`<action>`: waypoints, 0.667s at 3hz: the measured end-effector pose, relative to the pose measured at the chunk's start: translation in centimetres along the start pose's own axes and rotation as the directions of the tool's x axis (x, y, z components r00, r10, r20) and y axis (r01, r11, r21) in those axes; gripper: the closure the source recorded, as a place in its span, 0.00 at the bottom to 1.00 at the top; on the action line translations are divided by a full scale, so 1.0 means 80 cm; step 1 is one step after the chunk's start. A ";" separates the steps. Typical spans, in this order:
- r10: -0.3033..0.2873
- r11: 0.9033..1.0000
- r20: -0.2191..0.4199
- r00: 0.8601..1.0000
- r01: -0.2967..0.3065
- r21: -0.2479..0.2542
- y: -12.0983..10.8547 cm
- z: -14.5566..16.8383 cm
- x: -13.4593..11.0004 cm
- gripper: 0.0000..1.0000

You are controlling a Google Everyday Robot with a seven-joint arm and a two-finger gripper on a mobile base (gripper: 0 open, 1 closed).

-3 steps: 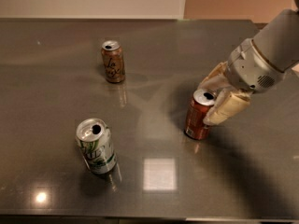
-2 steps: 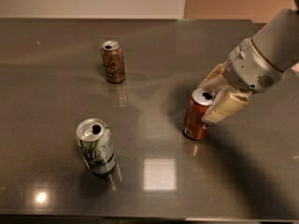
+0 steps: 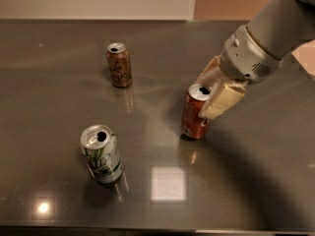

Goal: Move coke can near orange can

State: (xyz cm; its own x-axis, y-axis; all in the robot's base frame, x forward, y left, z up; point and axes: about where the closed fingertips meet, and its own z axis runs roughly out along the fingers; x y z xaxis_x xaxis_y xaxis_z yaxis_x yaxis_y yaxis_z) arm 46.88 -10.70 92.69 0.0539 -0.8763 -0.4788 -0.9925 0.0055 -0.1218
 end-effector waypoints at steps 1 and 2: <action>-0.005 1.000 -0.013 1.000 0.005 0.006 -0.029 0.006 -0.026 1.00; -0.026 1.000 -0.027 0.999 0.026 -0.002 -0.061 0.019 -0.049 1.00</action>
Offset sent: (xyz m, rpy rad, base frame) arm 0.0825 0.0663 0.0140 -0.0512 -0.0079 0.0490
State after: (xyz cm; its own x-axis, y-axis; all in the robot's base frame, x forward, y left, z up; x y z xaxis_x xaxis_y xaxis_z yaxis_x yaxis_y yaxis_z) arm 51.68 -6.58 93.86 0.0772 -0.8886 -0.4521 -0.9910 -0.0185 -0.1328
